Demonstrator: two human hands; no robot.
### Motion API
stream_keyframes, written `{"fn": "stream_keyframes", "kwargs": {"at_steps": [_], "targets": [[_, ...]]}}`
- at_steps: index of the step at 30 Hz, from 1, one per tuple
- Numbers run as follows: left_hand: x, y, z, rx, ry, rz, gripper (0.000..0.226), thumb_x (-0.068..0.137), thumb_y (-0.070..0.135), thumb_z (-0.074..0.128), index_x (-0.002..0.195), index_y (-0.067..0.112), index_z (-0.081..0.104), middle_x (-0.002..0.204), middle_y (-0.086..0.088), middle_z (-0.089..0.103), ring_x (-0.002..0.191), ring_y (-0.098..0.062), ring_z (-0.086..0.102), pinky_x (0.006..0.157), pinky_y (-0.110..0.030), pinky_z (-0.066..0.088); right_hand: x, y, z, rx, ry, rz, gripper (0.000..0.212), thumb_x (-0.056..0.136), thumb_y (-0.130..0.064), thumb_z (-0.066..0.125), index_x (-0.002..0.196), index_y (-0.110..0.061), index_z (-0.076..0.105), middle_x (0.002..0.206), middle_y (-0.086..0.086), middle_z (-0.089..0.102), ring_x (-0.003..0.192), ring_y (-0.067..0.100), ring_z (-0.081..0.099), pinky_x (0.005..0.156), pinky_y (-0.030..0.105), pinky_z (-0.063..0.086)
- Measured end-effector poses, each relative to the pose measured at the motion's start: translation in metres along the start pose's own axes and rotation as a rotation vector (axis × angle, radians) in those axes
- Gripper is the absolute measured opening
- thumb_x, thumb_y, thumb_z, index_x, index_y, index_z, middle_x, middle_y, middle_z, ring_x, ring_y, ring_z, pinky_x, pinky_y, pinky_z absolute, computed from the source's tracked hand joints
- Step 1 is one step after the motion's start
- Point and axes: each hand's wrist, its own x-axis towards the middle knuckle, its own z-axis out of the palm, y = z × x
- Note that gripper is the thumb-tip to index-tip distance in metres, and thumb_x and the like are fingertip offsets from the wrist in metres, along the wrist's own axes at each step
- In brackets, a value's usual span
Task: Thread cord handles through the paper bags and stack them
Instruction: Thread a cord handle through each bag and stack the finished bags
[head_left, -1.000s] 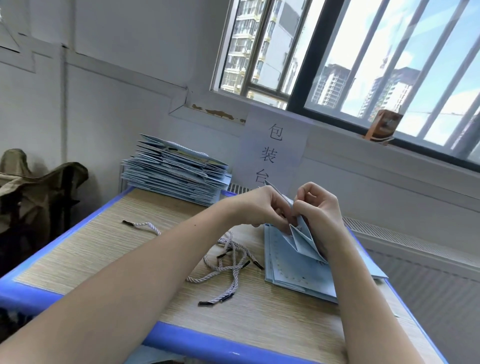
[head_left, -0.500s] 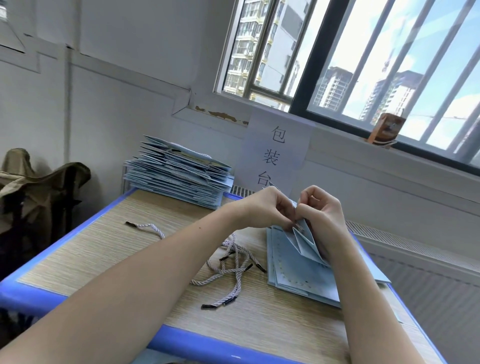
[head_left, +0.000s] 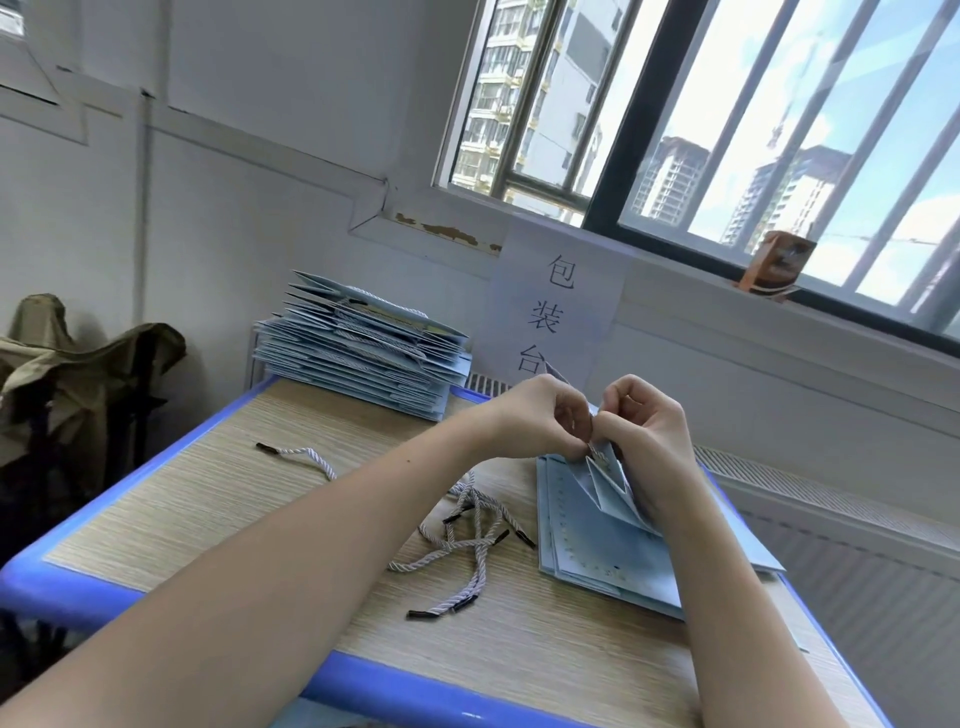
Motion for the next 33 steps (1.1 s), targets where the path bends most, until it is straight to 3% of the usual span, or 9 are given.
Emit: {"fn": "stream_keyframes", "kwargs": {"at_steps": [3,8,12,15,18,21,24,28,33], "targets": [[0.002,0.0,-0.001,-0.108,0.015,-0.111,0.014,0.083,0.0,0.064,0.091,0.009,0.058,0.074,-0.005,0.047,0.05,-0.014,0.043,0.047,-0.028,0.036,0.002,0.0,-0.004,-0.009,0.032,-0.005,0.017,0.061,0.005,0.057,0.07,-0.008,0.049,0.063,0.008,0.045,0.058,0.019,0.041,0.051,0.027,0.038],[0.009,-0.003,-0.004,-0.103,0.303,-0.37,0.014,0.096,0.019,0.052,0.105,0.009,0.048,0.088,-0.01,0.053,0.059,-0.021,0.051,0.044,-0.027,0.041,0.005,0.003,-0.003,-0.002,0.072,-0.041,0.026,0.073,0.02,0.053,0.071,-0.006,0.051,0.059,0.003,0.047,0.051,0.016,0.045,0.05,0.021,0.043],[0.009,-0.002,-0.001,-0.359,0.184,-0.57,0.051,0.102,0.048,0.046,0.107,-0.003,0.055,0.091,-0.022,0.066,0.062,-0.029,0.066,0.049,-0.032,0.056,0.005,0.007,0.0,-0.089,0.029,-0.052,0.018,0.067,0.007,0.06,0.07,-0.008,0.052,0.061,0.002,0.048,0.055,0.015,0.043,0.052,0.023,0.039],[0.009,-0.003,0.002,-0.607,0.154,-0.563,0.033,0.098,0.035,0.06,0.095,0.002,0.062,0.077,-0.016,0.069,0.065,-0.025,0.069,0.061,-0.034,0.061,0.003,0.012,0.004,-0.164,-0.068,-0.049,0.021,0.071,0.013,0.059,0.072,-0.006,0.05,0.062,0.001,0.044,0.06,0.017,0.039,0.057,0.031,0.035],[0.009,-0.008,0.004,-0.616,0.214,-0.566,0.011,0.095,0.009,0.062,0.087,0.001,0.062,0.058,-0.011,0.066,0.049,-0.02,0.066,0.053,-0.031,0.06,0.002,0.01,0.007,-0.173,-0.158,-0.062,0.028,0.073,0.016,0.059,0.073,-0.009,0.05,0.063,0.003,0.042,0.062,0.017,0.038,0.057,0.029,0.035],[0.009,-0.011,0.002,-0.599,0.291,-0.56,0.006,0.09,-0.004,0.056,0.09,-0.004,0.062,0.066,-0.014,0.065,0.052,-0.022,0.066,0.052,-0.032,0.059,0.001,0.008,0.01,-0.141,-0.179,-0.048,0.023,0.077,0.017,0.063,0.078,-0.002,0.05,0.068,0.01,0.046,0.061,0.019,0.044,0.055,0.027,0.041],[0.011,-0.009,0.001,-0.601,0.362,-0.499,0.016,0.088,-0.008,0.051,0.093,0.0,0.063,0.079,-0.016,0.063,0.059,-0.025,0.063,0.052,-0.033,0.057,0.003,0.01,0.011,-0.091,-0.153,-0.035,0.018,0.081,0.014,0.066,0.085,-0.001,0.058,0.072,0.01,0.057,0.065,0.022,0.052,0.06,0.034,0.045],[0.013,-0.006,-0.001,-0.666,0.42,-0.414,0.019,0.096,-0.006,0.049,0.086,0.009,0.057,0.079,-0.014,0.062,0.061,-0.025,0.061,0.044,-0.031,0.054,0.006,0.012,0.012,-0.094,-0.104,-0.046,0.018,0.083,0.014,0.064,0.093,0.0,0.065,0.072,-0.001,0.064,0.066,0.014,0.057,0.062,0.027,0.049],[0.018,-0.005,-0.001,-0.714,0.587,-0.311,0.01,0.102,0.006,0.05,0.097,0.012,0.055,0.091,-0.011,0.063,0.072,-0.026,0.065,0.062,-0.041,0.06,0.009,0.012,0.009,-0.077,-0.007,-0.028,0.028,0.086,0.01,0.063,0.104,-0.011,0.067,0.09,0.004,0.07,0.079,0.01,0.064,0.071,0.02,0.054]]}}
